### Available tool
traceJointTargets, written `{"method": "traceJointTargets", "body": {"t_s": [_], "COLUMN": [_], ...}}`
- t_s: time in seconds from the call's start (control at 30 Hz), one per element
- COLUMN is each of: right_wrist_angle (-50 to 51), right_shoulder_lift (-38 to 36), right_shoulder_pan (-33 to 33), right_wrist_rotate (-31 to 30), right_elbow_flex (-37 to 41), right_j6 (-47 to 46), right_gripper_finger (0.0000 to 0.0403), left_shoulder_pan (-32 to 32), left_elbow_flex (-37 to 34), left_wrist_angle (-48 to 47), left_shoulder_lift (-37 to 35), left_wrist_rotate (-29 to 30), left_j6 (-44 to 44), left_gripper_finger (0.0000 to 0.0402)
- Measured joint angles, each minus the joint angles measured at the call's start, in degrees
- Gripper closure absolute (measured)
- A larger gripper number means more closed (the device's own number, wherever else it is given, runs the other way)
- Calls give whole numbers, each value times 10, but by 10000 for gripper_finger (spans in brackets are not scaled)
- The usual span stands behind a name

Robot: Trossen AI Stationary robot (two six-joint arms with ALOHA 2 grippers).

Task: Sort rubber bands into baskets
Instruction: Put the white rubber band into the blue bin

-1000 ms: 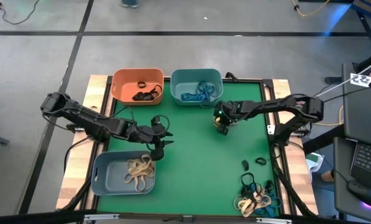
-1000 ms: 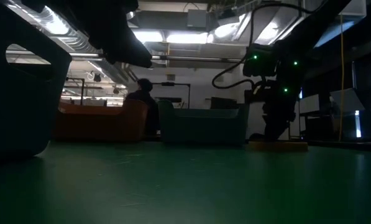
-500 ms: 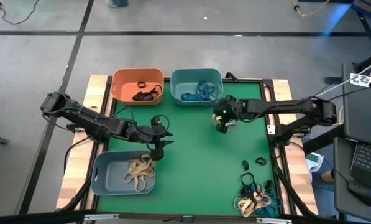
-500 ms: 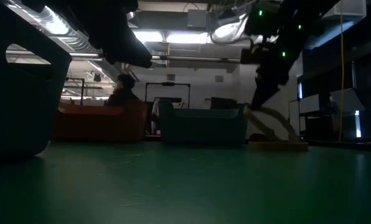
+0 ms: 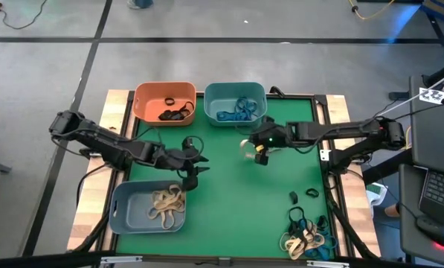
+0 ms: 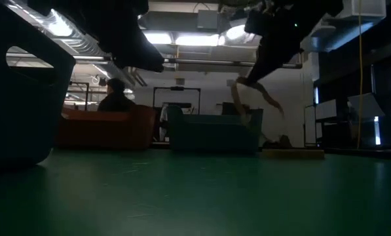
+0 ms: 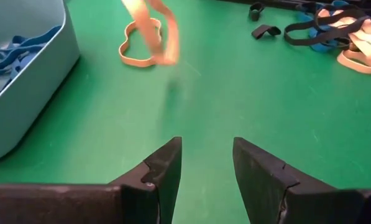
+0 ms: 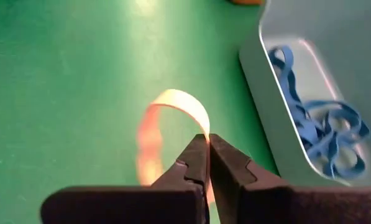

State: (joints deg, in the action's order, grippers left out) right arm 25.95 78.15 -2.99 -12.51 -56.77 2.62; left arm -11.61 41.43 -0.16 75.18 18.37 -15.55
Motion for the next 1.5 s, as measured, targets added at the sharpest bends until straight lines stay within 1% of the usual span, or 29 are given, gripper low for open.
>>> {"method": "traceJointTargets", "body": {"t_s": [0.23, 0.37, 0.63, 0.7, 0.9, 1.03, 1.23, 1.5], "right_wrist_angle": [-53, -100, -162, -175, -201, -210, -237, -248], "right_shoulder_lift": [0, 3, 9, 9, 9, 9, 9, 9], "right_shoulder_pan": [30, 43, 56, 56, 56, 56, 56, 56], "right_wrist_rotate": [3, 30, 32, 42, 53, 61, 95, 96], "right_elbow_flex": [0, 0, 0, 0, 0, 0, 0, 0], "right_j6": [14, 28, 38, 39, 39, 39, 40, 41], "right_gripper_finger": [386, 386, 386, 386, 386, 386, 386, 386], "left_shoulder_pan": [29, 42, 54, 54, 54, 57, 65, 65], "left_elbow_flex": [0, 0, 0, 0, 0, 0, 0, 1], "left_wrist_angle": [20, 58, 201, 230, 315, 353, 401, 438], "left_shoulder_lift": [0, 14, 74, 86, 117, 136, 166, 173], "left_wrist_rotate": [-10, -23, -23, -23, -23, -23, -20, -20], "left_j6": [9, 25, 54, 68, 112, 116, 122, 123], "left_gripper_finger": [260, 260, 260, 260, 260, 260, 260, 260]}}
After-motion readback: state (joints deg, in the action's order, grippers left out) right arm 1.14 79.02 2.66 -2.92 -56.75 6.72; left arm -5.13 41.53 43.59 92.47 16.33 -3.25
